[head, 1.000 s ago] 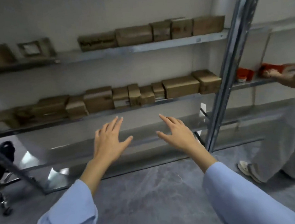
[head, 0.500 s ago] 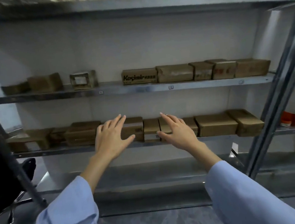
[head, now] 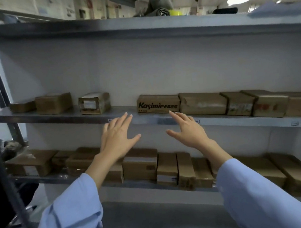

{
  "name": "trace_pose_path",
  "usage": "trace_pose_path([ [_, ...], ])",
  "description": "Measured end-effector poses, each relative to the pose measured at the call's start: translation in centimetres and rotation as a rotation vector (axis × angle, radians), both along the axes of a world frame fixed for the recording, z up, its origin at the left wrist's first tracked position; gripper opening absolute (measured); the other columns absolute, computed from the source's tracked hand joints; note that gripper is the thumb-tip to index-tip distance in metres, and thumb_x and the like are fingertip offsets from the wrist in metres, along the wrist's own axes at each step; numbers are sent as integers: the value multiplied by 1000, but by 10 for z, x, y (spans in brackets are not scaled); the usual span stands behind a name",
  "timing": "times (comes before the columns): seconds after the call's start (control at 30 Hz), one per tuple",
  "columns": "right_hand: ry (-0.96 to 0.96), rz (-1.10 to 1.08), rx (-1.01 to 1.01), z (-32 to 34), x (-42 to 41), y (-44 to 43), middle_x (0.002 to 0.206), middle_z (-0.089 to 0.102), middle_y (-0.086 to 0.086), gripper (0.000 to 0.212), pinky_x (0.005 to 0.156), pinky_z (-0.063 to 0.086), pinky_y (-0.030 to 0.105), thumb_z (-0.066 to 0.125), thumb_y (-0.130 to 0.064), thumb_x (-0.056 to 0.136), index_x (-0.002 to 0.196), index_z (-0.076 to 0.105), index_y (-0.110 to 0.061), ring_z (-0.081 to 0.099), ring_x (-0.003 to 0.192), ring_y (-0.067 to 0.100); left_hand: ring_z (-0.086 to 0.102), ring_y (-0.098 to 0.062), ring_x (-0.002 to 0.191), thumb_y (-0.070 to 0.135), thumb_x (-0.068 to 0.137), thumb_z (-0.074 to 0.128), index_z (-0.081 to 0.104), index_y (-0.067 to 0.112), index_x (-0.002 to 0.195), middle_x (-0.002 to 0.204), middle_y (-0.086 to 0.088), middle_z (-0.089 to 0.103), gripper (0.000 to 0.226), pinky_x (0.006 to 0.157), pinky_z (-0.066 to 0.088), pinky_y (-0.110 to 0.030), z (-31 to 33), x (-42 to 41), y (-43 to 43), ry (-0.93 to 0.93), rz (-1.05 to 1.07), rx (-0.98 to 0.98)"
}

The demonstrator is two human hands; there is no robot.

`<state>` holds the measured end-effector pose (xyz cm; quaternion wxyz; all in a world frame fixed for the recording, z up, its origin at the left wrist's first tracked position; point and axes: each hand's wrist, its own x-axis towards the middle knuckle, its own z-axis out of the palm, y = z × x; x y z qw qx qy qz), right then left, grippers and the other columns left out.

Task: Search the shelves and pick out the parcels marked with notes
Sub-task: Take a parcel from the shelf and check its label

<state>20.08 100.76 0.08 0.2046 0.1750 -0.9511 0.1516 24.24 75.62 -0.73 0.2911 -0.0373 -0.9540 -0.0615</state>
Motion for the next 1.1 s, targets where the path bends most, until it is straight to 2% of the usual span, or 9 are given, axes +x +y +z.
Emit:
trace_pose_path([
  [0.37, 32, -76, 108, 11, -103, -1, 161, 23, 0, 75, 111, 34, 44, 47, -56, 95, 157, 10, -33, 22, 146, 27, 22, -18, 145, 62, 92, 45, 23, 26, 154, 162, 6, 20, 75, 115, 18, -40, 6, -119, -7, 34, -20, -47],
  [0.67, 141, -227, 182, 28, -168, 1, 156, 31, 2, 79, 107, 36, 42, 57, -49, 91, 156, 17, -27, 28, 141, 27, 25, -17, 144, 62, 92, 46, 24, 26, 154, 160, 4, 25, 75, 114, 20, -38, 21, -219, -18, 65, -146, -52],
  [0.83, 162, -250, 211, 25, -184, 0, 153, 36, 1, 72, 106, 34, 40, 56, -43, 93, 155, 22, -26, 31, 139, 26, 28, -22, 142, 58, 90, 54, 28, 26, 152, 160, 3, 27, 74, 111, 22, -37, 19, -260, -18, 49, -232, 4],
  [1.1, 180, -253, 279, 19, -201, -6, 144, 48, 0, 65, 108, 29, 42, 57, -43, 92, 150, 34, -27, 38, 135, 26, 44, -24, 131, 48, 86, 65, 42, 27, 145, 148, 2, 46, 66, 100, 32, -39, -2, -282, -24, 85, -337, 121],
])
